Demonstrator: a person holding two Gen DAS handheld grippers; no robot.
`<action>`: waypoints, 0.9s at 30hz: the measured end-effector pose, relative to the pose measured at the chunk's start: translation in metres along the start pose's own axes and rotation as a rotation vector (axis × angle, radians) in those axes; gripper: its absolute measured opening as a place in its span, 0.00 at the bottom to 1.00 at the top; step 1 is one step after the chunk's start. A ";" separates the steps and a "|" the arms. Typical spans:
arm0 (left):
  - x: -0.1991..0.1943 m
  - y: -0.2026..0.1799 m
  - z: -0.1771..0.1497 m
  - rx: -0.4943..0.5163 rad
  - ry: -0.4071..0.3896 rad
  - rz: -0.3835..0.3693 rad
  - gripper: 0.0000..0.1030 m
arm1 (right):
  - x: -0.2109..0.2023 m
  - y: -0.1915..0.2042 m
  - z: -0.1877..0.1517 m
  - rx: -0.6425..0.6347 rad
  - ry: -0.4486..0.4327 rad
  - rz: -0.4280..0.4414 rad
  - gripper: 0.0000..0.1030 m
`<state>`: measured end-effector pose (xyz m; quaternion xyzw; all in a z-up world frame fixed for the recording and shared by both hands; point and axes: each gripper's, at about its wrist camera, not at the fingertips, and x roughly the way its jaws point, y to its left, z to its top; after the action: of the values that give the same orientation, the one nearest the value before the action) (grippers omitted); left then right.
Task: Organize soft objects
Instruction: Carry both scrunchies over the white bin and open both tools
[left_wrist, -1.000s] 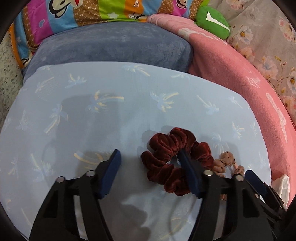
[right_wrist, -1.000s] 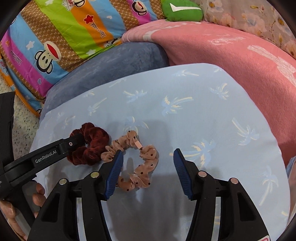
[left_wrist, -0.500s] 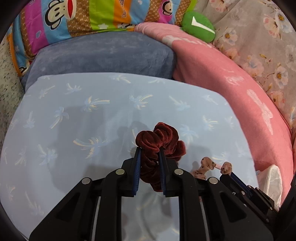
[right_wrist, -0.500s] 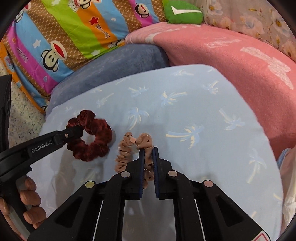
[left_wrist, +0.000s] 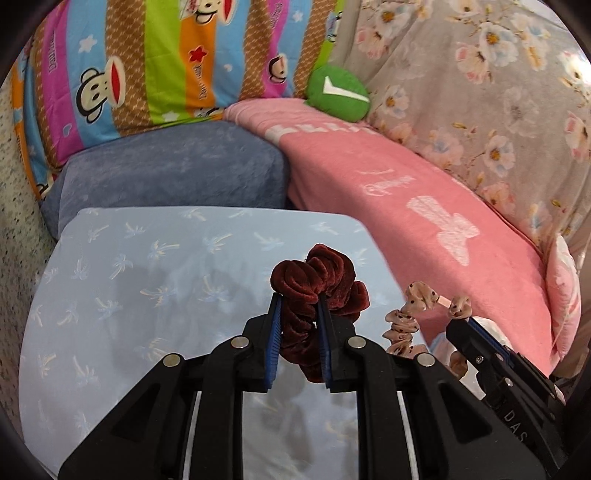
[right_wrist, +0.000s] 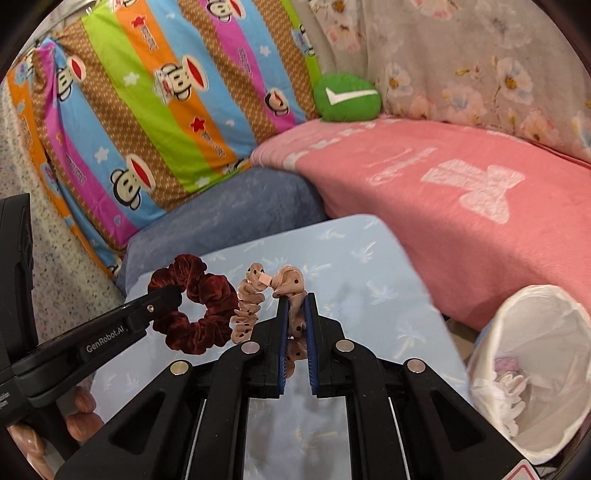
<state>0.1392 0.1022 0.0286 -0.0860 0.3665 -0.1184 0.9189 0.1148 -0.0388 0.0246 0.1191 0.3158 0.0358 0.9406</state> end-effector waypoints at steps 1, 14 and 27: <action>-0.005 -0.006 -0.001 0.010 -0.009 -0.006 0.17 | -0.011 -0.005 0.001 0.006 -0.014 -0.003 0.08; -0.037 -0.086 -0.025 0.142 -0.050 -0.092 0.17 | -0.100 -0.066 -0.004 0.071 -0.129 -0.074 0.08; -0.035 -0.150 -0.052 0.255 -0.017 -0.189 0.17 | -0.144 -0.133 -0.027 0.143 -0.172 -0.157 0.08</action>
<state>0.0556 -0.0351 0.0505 -0.0037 0.3311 -0.2490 0.9101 -0.0169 -0.1827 0.0551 0.1635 0.2442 -0.0709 0.9532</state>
